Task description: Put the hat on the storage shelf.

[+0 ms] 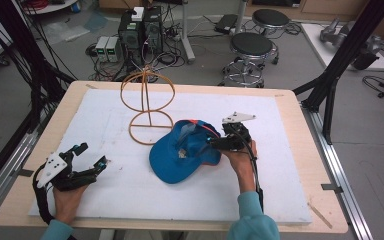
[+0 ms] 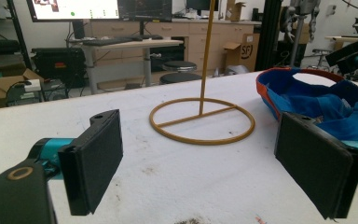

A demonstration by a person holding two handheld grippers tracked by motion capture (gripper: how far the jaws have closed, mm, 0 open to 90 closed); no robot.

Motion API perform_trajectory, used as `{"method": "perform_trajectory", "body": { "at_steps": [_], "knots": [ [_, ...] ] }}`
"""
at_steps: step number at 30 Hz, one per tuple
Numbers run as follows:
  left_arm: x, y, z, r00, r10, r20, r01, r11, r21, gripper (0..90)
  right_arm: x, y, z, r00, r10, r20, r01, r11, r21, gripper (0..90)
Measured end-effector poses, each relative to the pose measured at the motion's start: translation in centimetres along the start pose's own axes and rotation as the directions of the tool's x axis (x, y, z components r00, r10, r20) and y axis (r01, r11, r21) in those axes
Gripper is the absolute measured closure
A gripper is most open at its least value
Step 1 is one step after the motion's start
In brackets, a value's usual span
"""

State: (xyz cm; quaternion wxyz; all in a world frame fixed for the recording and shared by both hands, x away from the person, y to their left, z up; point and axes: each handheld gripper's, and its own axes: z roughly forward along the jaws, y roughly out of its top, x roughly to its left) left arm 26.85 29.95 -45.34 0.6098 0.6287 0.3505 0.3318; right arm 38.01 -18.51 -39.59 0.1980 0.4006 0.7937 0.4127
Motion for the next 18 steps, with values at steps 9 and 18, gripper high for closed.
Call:
{"method": "perform_trajectory", "body": {
  "at_steps": [9, 18],
  "knots": [
    [0.0, 0.0, 0.0, 1.0000, 0.000, 0.000, 0.000, 1.0000, 0.000, 15.7, 0.0, -0.3, 1.2, 0.9999, -0.010, -0.004, 0.010, 0.998, 0.055, 45.4],
    [0.0, 0.0, 0.0, 1.0000, -0.002, 0.000, 0.002, 1.0000, -0.001, 15.8, 0.2, -0.4, 1.8, 0.9971, -0.050, 0.057, 0.046, 0.996, 0.078, 77.7]
  ]
}}
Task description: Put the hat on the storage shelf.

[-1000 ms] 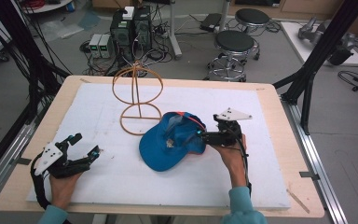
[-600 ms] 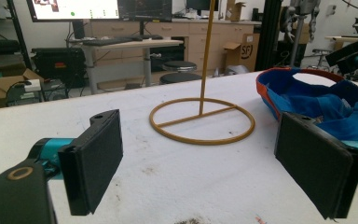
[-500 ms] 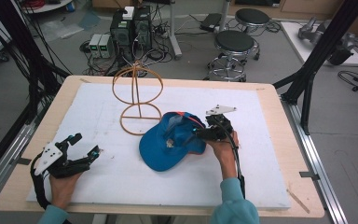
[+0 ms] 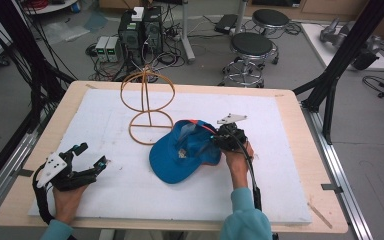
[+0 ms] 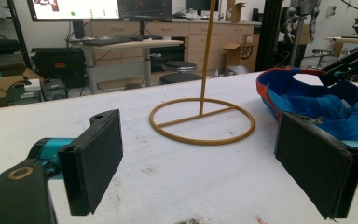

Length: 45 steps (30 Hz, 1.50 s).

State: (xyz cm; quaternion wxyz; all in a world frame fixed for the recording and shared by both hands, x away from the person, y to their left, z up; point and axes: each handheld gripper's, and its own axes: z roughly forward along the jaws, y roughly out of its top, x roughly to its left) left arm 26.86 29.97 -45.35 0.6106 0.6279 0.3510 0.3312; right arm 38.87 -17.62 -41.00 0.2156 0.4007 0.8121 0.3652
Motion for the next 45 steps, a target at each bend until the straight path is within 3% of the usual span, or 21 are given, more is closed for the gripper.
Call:
{"method": "perform_trajectory", "body": {
  "at_steps": [4, 7, 9, 12, 22, 28, 30, 34, 37, 38, 39, 40, 41, 43, 45],
  "knots": [
    [0.0, 0.0, 0.0, 1.0000, 0.001, 0.000, -0.001, 1.0000, 0.001, 15.8, 0.3, 0.2, -0.2, 0.9998, -0.005, 0.018, 0.005, 1.000, -0.026, 84.6],
    [0.0, 0.0, 0.0, 1.0000, 0.001, 0.000, -0.001, 1.0000, 0.001, 15.7, 0.0, 0.1, -0.2, 0.9987, 0.050, -0.006, -0.050, 0.998, -0.027, 87.2],
    [0.0, 0.0, 0.0, 1.0000, 0.000, 0.000, 0.000, 1.0000, 0.001, 15.7, -0.3, 0.0, -0.1, 0.9944, 0.087, -0.061, -0.089, 0.996, -0.030, 87.5],
    [0.0, 0.0, 0.0, 1.0000, -0.002, -0.001, 0.002, 1.0000, 0.000, 15.7, -0.4, -0.1, -0.3, 0.9939, 0.089, -0.065, -0.090, 0.996, -0.020, 87.6],
    [0.0, 0.0, 0.0, 1.0000, 0.000, -0.001, 0.000, 1.0000, 0.002, 15.8, -0.6, 0.0, -1.2, 0.9888, 0.124, -0.084, -0.129, 0.990, -0.060, 87.8],
    [0.0, 0.0, 0.0, 1.0000, 0.000, -0.001, 0.000, 1.0000, 0.002, 15.8, -0.5, 0.2, -1.7, 0.9859, 0.130, -0.106, -0.144, 0.980, -0.141, 88.0],
    [0.0, 0.0, 0.0, 1.0000, 0.001, -0.001, -0.001, 1.0000, 0.002, 15.8, -0.3, 0.3, -2.2, 0.9868, 0.123, -0.106, -0.142, 0.968, -0.205, 88.1],
    [0.0, 0.0, 0.0, 1.0000, 0.000, -0.001, 0.000, 1.0000, 0.002, 15.8, -0.1, 0.5, -2.7, 0.9898, 0.105, -0.096, -0.127, 0.954, -0.272, 88.2],
    [0.0, 0.0, 0.0, 1.0000, 0.000, -0.001, 0.000, 1.0000, 0.002, 15.8, 0.1, 0.6, -3.1, 0.9888, 0.104, -0.106, -0.134, 0.935, -0.328, 88.2],
    [0.0, 0.0, 0.0, 1.0000, 0.000, -0.001, 0.000, 1.0000, 0.002, 15.8, 0.1, 0.6, -3.1, 0.9888, 0.104, -0.106, -0.134, 0.935, -0.328, 88.2],
    [0.0, 0.0, 0.0, 1.0000, 0.000, -0.001, 0.000, 1.0000, 0.002, 15.8, 0.1, 0.7, -3.4, 0.9897, 0.100, -0.103, -0.131, 0.922, -0.364, 88.3],
    [0.0, 0.0, 0.0, 1.0000, 0.000, -0.001, 0.000, 1.0000, 0.002, 15.8, 0.1, 0.7, -3.4, 0.9897, 0.100, -0.103, -0.131, 0.922, -0.364, 88.3],
    [0.0, 0.0, 0.0, 1.0000, 0.000, -0.001, 0.000, 1.0000, 0.002, 15.8, 0.1, 0.8, -3.8, 0.9876, 0.110, -0.112, -0.145, 0.912, -0.383, 88.3],
    [0.0, 0.0, 0.0, 1.0000, -0.001, -0.001, 0.001, 1.0000, 0.002, 15.8, 0.1, 0.7, -3.9, 0.9870, 0.113, -0.114, -0.150, 0.909, -0.389, 88.3],
    [0.0, 0.0, 0.0, 1.0000, -0.001, -0.001, 0.001, 1.0000, 0.002, 15.8, -0.1, 0.7, -4.3, 0.9856, 0.125, -0.113, -0.161, 0.898, -0.410, 88.3]
  ]
}}
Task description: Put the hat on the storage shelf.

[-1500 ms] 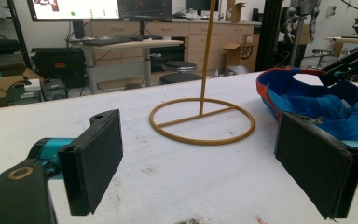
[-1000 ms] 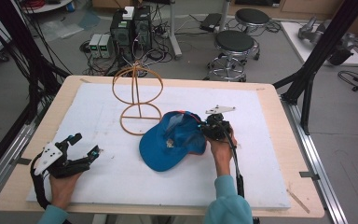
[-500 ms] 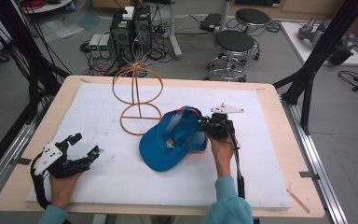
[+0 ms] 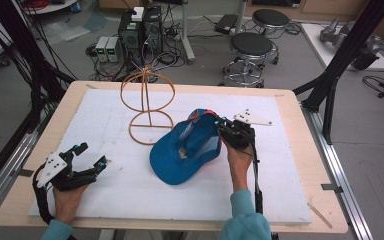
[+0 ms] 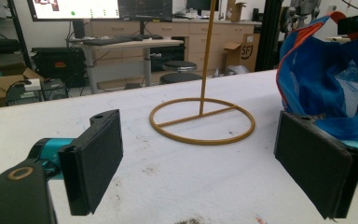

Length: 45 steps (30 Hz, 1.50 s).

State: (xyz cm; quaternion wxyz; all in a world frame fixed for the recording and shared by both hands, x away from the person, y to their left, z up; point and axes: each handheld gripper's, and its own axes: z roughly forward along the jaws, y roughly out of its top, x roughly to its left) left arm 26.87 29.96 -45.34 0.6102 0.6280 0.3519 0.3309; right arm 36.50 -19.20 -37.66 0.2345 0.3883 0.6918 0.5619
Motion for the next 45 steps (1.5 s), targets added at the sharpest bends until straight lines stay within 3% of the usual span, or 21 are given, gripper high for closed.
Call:
{"method": "perform_trajectory", "body": {
  "at_steps": [2, 11, 32, 45],
  "knots": [
    [0.0, 0.0, 0.0, 1.0000, 0.001, 0.000, -0.001, 1.0000, 0.000, 15.8, 0.0, 0.1, -0.3, 0.9998, 0.018, -0.005, -0.019, 1.000, -0.021, 88.3],
    [0.0, 0.0, 0.0, 1.0000, 0.001, 0.000, -0.001, 1.0000, 0.000, 15.8, 0.3, 1.0, -1.4, 0.9998, 0.000, 0.019, 0.001, 0.997, -0.078, 88.3],
    [0.0, 0.0, 0.0, 1.0000, 0.002, 0.000, -0.002, 1.0000, 0.001, 15.8, 1.6, 6.6, -4.6, 0.9969, -0.046, 0.063, 0.057, 0.982, -0.180, 88.3],
    [0.0, 0.0, 0.0, 1.0000, 0.001, 0.000, -0.001, 1.0000, 0.000, 15.8, 2.1, 7.7, -5.4, 0.9878, -0.050, 0.147, 0.081, 0.973, -0.215, 88.2]
  ]
}}
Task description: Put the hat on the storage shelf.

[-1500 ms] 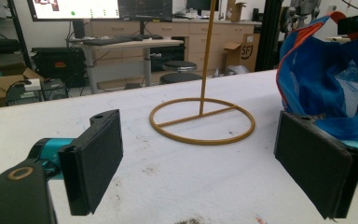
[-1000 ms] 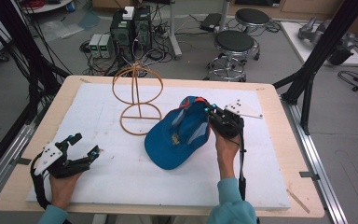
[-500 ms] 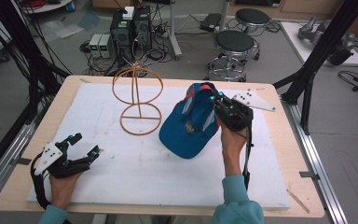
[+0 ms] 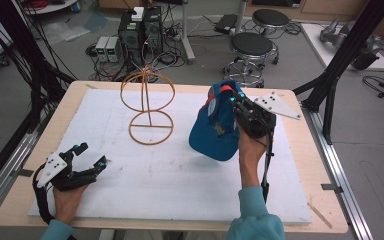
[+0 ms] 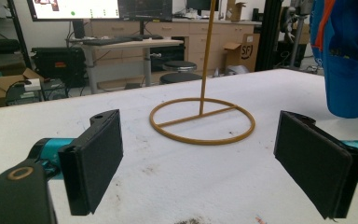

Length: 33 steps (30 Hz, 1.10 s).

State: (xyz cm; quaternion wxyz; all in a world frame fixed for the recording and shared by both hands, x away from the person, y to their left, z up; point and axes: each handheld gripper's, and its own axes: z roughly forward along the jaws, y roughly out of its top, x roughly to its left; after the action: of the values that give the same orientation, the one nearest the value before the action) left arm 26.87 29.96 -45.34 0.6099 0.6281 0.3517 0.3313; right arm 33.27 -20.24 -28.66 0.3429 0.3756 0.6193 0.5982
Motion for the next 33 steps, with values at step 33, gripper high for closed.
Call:
{"method": "perform_trajectory", "body": {
  "at_steps": [33],
  "knots": [
    [0.0, 0.0, 0.0, 1.0000, 0.001, 0.001, -0.001, 1.0000, -0.002, 15.8, 8.7, -1.2, 1.1, 0.9712, 0.025, -0.237, -0.006, 0.997, 0.082, 86.3]
  ]
}}
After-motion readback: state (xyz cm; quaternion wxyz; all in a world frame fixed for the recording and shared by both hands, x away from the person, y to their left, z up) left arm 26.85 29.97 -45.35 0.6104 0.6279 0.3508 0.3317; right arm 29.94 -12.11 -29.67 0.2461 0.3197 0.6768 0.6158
